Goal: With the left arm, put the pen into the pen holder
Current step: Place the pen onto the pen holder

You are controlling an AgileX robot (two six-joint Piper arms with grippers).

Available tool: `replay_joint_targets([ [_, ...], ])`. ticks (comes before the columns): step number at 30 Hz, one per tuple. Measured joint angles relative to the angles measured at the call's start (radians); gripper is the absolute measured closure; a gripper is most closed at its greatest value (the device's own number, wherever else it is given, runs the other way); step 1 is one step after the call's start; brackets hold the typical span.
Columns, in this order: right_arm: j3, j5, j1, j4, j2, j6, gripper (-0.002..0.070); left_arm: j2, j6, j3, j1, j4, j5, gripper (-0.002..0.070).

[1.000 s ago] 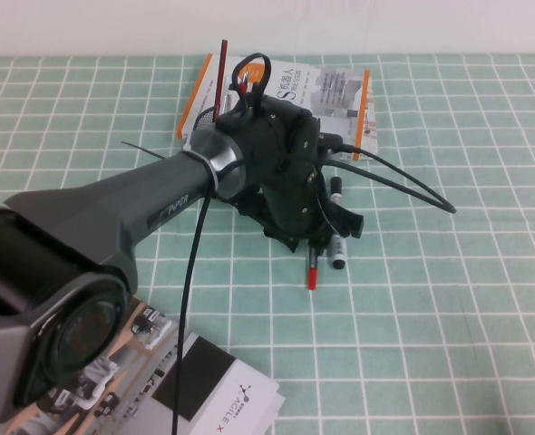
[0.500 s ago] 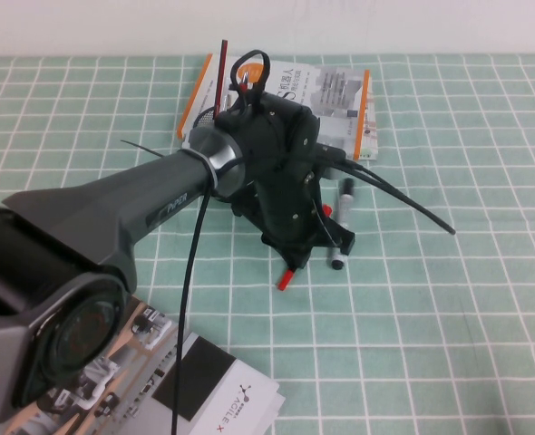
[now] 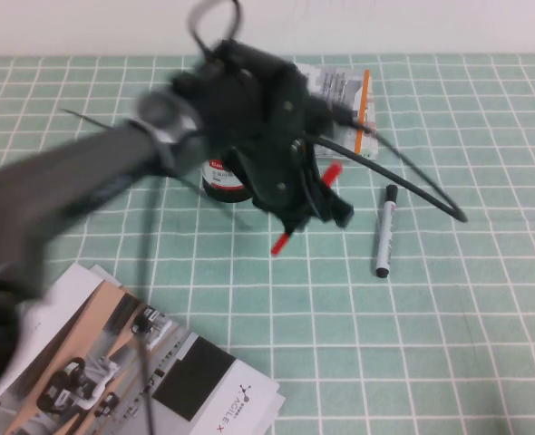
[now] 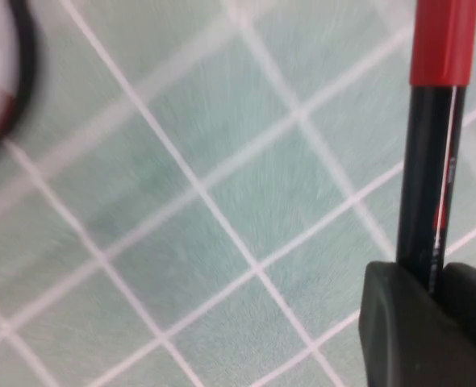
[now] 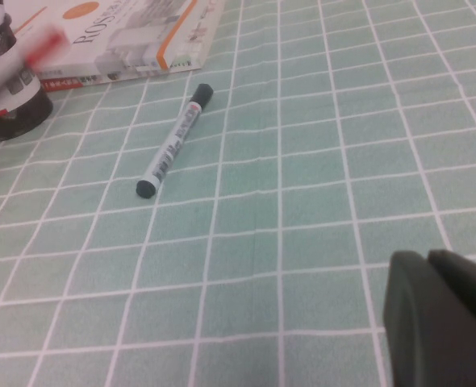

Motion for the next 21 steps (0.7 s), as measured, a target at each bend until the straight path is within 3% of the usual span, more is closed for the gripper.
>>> replay_joint_targets([
  [12,0.0,0.0,0.0,0.0,0.0,0.0,0.0696,-0.435,-0.014,0.608,0.02,0.046,-0.796,0.0622],
  [21,0.0,0.0,0.0,0.0,0.0,0.0,0.0696,-0.548,-0.03,0.874,0.154,0.049,-1.387,0.0622],
])
